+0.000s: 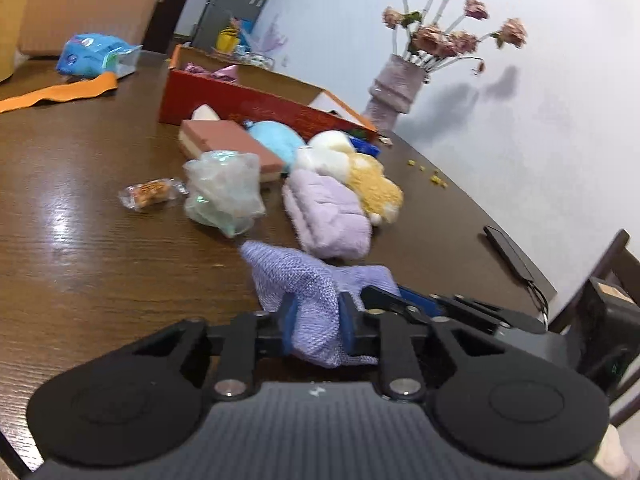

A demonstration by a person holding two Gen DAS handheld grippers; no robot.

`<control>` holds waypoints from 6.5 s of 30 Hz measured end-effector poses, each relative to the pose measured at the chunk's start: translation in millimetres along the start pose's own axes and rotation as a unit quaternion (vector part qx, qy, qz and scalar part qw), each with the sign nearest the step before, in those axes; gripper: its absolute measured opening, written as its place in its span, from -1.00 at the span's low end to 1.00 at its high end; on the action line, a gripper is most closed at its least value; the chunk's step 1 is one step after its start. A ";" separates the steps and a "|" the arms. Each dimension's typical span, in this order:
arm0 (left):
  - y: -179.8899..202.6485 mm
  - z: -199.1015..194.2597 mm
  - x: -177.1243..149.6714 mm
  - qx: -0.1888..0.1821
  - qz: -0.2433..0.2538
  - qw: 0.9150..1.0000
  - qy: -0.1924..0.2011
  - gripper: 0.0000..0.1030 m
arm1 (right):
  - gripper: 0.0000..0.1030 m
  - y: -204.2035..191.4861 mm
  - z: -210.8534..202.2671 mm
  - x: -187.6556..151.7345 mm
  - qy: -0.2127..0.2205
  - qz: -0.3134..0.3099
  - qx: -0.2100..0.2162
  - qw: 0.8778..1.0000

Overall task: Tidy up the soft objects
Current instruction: 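Lift the lavender pouch into the box and release it beside the scrunchie, then withdraw the left gripper from the box, then grasp the pink fuzzy towel roll with the right gripper, then carry the pink towel roll into the box and open the right gripper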

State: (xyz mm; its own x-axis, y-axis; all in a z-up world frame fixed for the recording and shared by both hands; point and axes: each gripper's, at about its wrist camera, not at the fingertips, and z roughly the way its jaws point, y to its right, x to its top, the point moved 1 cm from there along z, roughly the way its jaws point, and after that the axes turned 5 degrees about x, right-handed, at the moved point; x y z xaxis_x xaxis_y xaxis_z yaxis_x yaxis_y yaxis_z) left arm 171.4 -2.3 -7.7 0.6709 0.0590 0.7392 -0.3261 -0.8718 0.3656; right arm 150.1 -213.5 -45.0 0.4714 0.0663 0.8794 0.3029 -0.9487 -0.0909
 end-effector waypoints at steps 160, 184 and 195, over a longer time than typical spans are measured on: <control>5.7 82.6 49.1 -0.007 -0.055 0.997 -0.058 -0.16 | -0.42 90.6 32.7 40.7 -0.056 0.182 0.102 0.976; -85.6 184.1 260.1 0.090 -0.011 0.996 -0.001 -0.40 | -0.68 85.8 259.6 237.0 -0.054 0.095 0.123 0.986; -98.6 169.4 258.6 0.128 0.017 0.991 0.021 -0.01 | -0.08 69.4 284.0 226.0 -0.097 0.064 0.109 0.987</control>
State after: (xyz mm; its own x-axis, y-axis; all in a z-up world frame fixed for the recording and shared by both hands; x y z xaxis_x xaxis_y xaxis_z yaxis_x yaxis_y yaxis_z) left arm 489.9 16.5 51.6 0.6325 0.0427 0.7734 -0.1646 -0.9683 0.1880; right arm 512.9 -176.6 14.8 0.6605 0.0283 0.7503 0.3914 -0.8658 -0.3119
